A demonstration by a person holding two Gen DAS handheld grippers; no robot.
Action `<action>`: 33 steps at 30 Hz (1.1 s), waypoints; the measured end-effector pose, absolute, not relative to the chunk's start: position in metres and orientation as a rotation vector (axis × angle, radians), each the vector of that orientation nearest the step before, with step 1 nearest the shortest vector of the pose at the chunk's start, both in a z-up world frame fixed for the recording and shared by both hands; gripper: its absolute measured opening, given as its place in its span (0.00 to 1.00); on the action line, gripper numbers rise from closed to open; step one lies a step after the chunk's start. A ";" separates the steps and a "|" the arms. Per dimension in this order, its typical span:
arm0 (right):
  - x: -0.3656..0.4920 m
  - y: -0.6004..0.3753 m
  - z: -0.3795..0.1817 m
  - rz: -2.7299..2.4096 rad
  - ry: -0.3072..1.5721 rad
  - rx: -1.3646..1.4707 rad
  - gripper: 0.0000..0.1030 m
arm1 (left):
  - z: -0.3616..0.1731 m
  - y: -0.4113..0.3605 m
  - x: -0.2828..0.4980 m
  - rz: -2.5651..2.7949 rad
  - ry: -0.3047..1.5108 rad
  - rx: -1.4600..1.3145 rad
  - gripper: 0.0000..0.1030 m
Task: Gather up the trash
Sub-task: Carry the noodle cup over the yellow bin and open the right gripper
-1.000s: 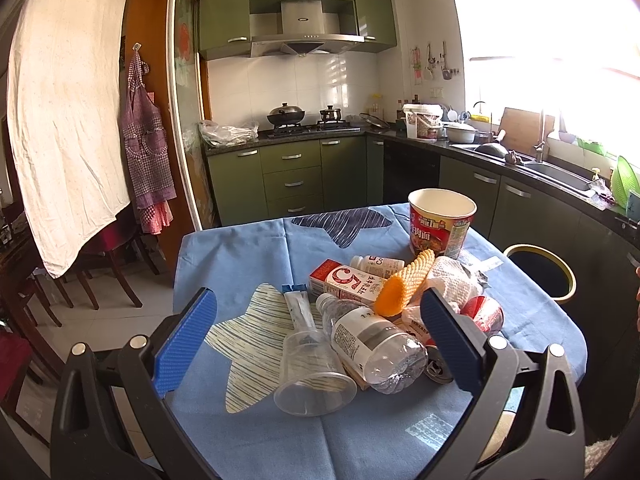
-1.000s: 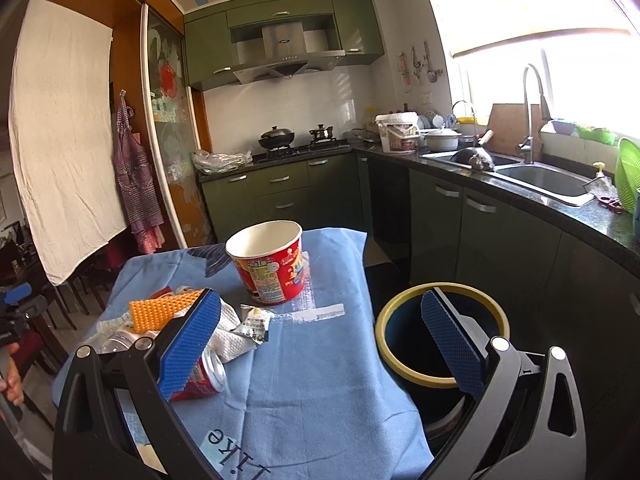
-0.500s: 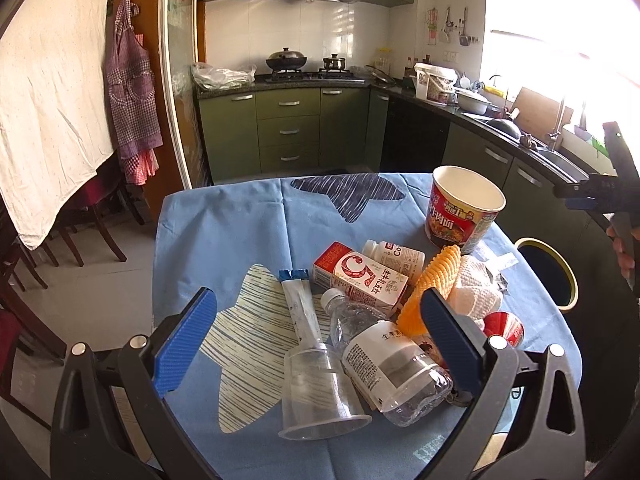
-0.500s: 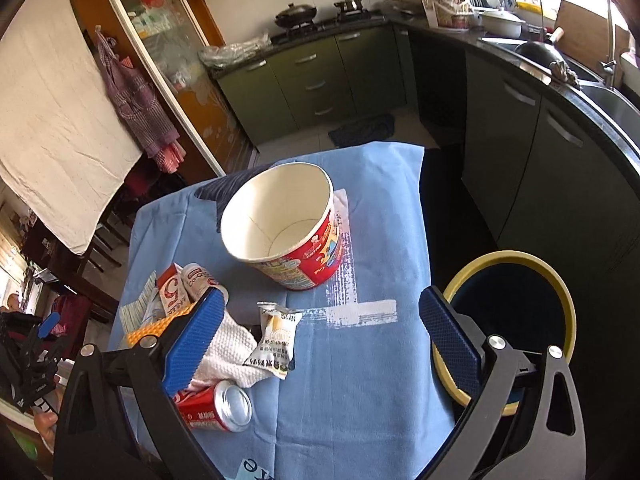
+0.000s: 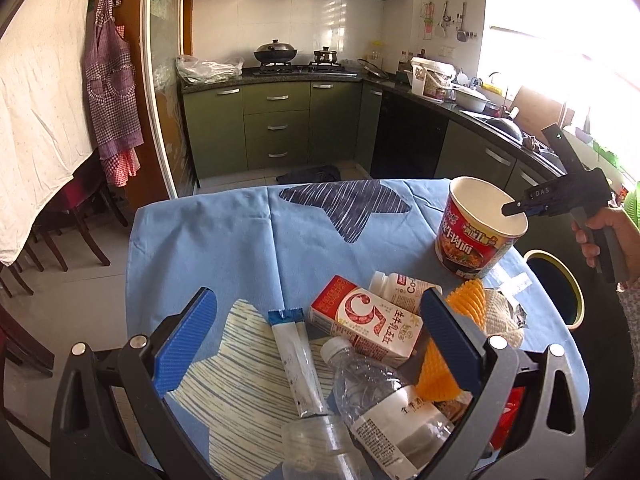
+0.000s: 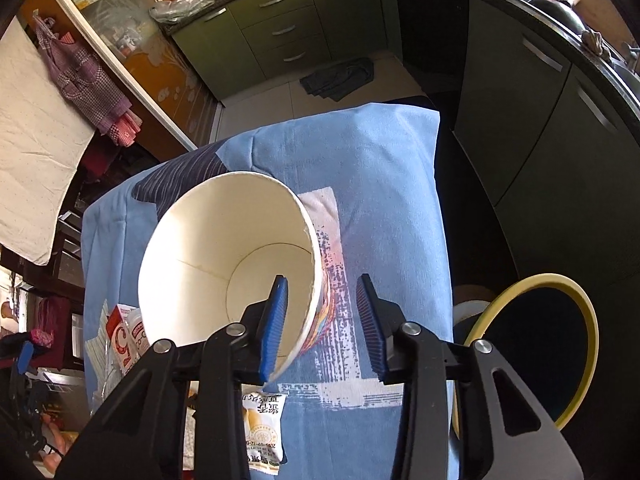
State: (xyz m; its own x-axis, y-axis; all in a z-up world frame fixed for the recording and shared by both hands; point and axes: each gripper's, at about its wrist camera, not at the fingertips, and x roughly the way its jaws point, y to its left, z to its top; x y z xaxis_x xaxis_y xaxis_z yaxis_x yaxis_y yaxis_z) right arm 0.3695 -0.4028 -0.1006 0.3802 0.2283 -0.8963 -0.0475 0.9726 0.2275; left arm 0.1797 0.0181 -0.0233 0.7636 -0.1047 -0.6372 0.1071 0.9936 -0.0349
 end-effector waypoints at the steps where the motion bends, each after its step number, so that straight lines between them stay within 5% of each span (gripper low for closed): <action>1: 0.373 -0.401 -0.102 0.170 1.175 0.169 0.31 | -0.022 0.017 0.183 -0.121 0.681 0.005 0.94; 6: 0.378 -0.391 -0.107 0.146 1.212 0.148 0.10 | -0.017 0.018 0.195 -0.112 0.615 0.012 0.94; 11: 0.368 -0.387 -0.101 0.132 1.196 0.113 0.05 | -0.016 0.023 0.203 -0.104 0.581 0.002 0.94; 27: 0.306 -0.505 -0.050 0.028 1.045 0.306 0.05 | -0.021 0.022 0.206 -0.140 0.509 0.022 0.94; 33: 0.277 -0.604 -0.081 -0.191 1.066 0.387 0.06 | -0.027 0.028 0.206 -0.155 0.513 0.002 0.94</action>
